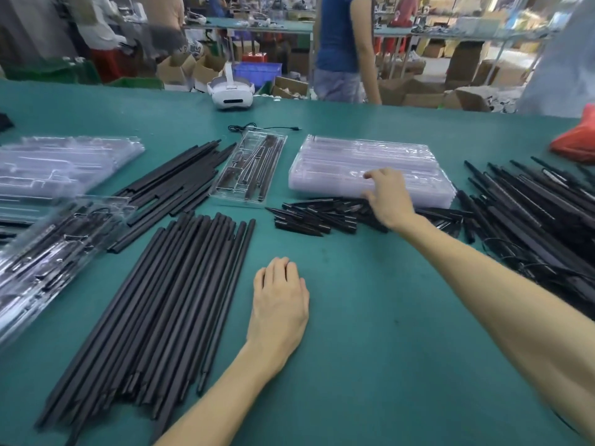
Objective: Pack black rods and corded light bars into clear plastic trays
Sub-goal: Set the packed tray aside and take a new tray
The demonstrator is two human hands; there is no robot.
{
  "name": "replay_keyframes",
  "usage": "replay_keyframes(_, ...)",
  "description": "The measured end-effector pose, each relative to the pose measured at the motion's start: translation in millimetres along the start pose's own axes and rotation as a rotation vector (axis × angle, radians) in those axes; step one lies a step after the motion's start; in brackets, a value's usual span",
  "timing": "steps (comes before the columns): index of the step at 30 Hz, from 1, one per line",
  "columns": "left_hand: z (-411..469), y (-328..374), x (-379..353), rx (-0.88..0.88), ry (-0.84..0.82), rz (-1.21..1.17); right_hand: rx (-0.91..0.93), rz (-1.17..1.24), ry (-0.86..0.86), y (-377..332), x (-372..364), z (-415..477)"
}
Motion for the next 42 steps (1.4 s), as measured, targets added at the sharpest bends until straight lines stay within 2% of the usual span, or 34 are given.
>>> replay_keyframes(3,-0.2,-1.0,-2.7,0.01,0.009,0.0,-0.06,-0.111,-0.046,29.0,14.4,7.7)
replay_keyframes(6,0.2,-1.3,-4.3,0.01,0.01,0.015,-0.084,-0.077,-0.003,39.0,22.4,12.9)
replay_keyframes(12,-0.1,-0.2,-4.7,0.02,0.0,0.026,-0.139,-0.012,-0.021,35.1,34.6,21.9)
replay_keyframes(22,0.1,2.6,-4.4,0.018,0.016,0.013,-0.086,-0.002,0.084,28.7,48.8,24.9)
replay_keyframes(27,0.2,2.7,-4.7,0.014,0.023,0.004,-0.073,0.069,-0.007,32.6,56.7,21.9)
replay_keyframes(32,0.5,4.2,-4.2,0.019,0.035,-0.003,-0.071,0.011,-0.118,33.7,62.4,19.5)
replay_keyframes(42,3.4,6.4,-5.7,0.022,0.033,0.003,-0.035,-0.038,-0.181,39.1,70.5,31.7)
Point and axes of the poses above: each hand's wrist, its own z-axis towards the middle knuckle, its own x-axis out of the back of the hand, y = z × x, the point moved 1 cm from there along z, towards the middle knuckle, and after that the axes turned 10 degrees about -y, right-handed, at the moved point
